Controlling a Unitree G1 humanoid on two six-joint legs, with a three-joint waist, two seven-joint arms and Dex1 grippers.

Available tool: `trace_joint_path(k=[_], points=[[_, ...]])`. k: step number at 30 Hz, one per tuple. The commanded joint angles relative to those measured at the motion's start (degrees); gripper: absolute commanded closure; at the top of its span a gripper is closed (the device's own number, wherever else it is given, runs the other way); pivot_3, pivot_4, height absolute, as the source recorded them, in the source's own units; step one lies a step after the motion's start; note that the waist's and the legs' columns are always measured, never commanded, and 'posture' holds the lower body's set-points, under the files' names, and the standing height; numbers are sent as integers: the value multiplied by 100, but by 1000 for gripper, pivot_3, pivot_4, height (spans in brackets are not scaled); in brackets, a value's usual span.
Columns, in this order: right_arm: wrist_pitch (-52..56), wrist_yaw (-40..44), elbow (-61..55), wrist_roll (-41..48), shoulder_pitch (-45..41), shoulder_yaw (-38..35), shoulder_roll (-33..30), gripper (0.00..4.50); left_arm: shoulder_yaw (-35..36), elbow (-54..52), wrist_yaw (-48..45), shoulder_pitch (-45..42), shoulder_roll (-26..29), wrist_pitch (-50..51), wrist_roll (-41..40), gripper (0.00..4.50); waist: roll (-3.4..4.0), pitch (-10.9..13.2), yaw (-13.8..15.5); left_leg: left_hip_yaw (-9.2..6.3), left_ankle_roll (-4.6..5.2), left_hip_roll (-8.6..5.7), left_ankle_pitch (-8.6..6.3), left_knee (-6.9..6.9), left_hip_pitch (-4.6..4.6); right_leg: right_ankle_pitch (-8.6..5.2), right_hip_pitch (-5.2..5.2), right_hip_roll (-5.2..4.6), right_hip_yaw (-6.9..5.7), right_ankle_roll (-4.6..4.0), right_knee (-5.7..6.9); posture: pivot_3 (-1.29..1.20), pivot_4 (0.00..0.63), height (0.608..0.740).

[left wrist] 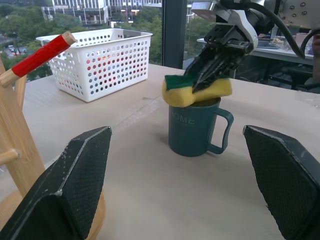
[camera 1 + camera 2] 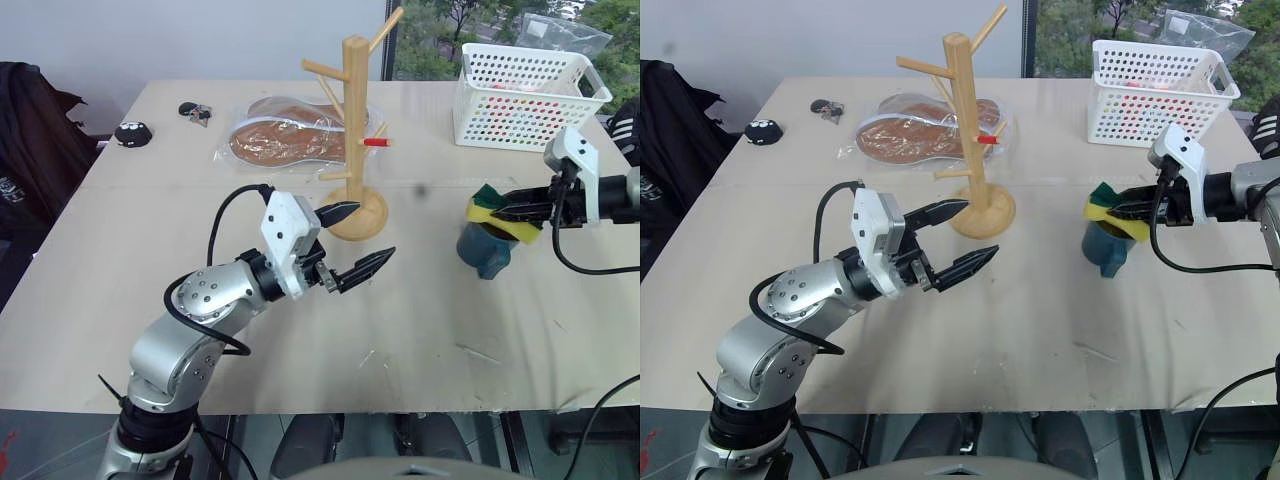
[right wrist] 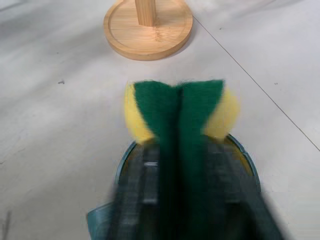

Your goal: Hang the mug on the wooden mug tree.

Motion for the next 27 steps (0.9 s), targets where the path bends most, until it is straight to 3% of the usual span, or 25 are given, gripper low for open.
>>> trace_joint_path(k=[1, 8, 14, 18, 23, 27], points=[[91, -21, -302, 85, 20, -317, -100, 4266, 36, -102, -67, -158, -22, -99, -96, 114, 0, 0, -1, 0, 0, 0, 0, 0, 0, 0, 0, 0, -1, 0, 0, 0, 150, 740], [485, -218, -724, 228, 114, -965, -636, 4266, -70, 219, -360, -532, -144, -110, -171, 114, 3, 1, 22, -3, 0, -2, 0, 1, -3, 0, 0, -1, -6, 0, -1, 0, 150, 740], [351, -919, -393, -230, 1285, -1879, -1188, 4266, -378, 845, -972, -1035, -165, -298, -15, 114, 1, -1, 49, -11, 1, -7, 0, 4, -7, 0, 5, -8, -17, 0, -8, 0, 150, 740], [178, -1586, 33, -506, 2287, -2405, -1002, 4266, -708, 1387, -1442, -1408, -287, -553, 160, 114, 4, -2, 26, -4, 1, -8, 1, 9, -2, 0, 8, -5, -12, 0, 3, 0, 150, 740], [-303, -2157, 508, -673, 2693, -2538, -541, 4266, -1054, 1745, -1688, -1660, -465, -641, 362, 114, 14, -7, -74, 16, 1, -2, 2, 10, 19, 1, 15, 10, 14, 2, 12, 0, 150, 740], [-866, -2588, 996, -839, 2756, -2575, -289, 3027, -1326, 2017, -1936, -1800, -573, -848, 608, 114, 14, -7, -101, 16, 1, 1, 2, 13, 27, 3, 25, 37, 16, 6, 14, 0, 150, 740]])
